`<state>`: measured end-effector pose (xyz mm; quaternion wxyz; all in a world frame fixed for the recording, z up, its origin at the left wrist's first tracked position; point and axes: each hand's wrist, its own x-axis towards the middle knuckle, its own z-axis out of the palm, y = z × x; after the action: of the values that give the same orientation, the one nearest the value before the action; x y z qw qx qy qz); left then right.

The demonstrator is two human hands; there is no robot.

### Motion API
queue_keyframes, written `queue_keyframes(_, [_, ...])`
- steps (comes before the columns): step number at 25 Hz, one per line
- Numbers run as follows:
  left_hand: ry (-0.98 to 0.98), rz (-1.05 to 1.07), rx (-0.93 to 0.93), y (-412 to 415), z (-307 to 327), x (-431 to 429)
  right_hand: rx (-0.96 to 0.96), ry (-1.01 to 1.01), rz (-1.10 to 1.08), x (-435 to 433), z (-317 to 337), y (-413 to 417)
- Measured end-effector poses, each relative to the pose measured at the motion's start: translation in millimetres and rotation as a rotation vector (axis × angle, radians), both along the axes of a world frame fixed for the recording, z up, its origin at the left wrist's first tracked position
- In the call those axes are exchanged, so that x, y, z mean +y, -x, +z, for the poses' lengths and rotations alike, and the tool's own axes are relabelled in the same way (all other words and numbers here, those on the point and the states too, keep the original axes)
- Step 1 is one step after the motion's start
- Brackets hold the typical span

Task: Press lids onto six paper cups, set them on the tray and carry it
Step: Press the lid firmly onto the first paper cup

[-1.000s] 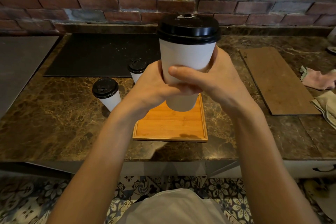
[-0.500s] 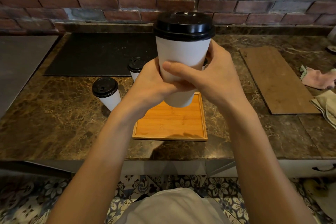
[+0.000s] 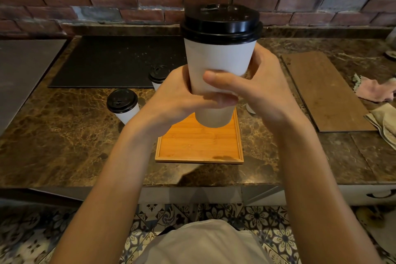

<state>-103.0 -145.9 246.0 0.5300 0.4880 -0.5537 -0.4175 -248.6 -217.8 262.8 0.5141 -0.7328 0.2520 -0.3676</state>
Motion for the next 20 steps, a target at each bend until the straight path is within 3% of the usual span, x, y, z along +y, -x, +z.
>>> queue_keyframes(10, [-0.02,-0.095,0.084,-2,-2,3,-0.038,-0.132,0.163,-11,-7,4])
queue_keyframes(20, [-0.036,0.143,-0.02,-1,-11,-4,0.02,-0.093,0.028,-9,-6,-7])
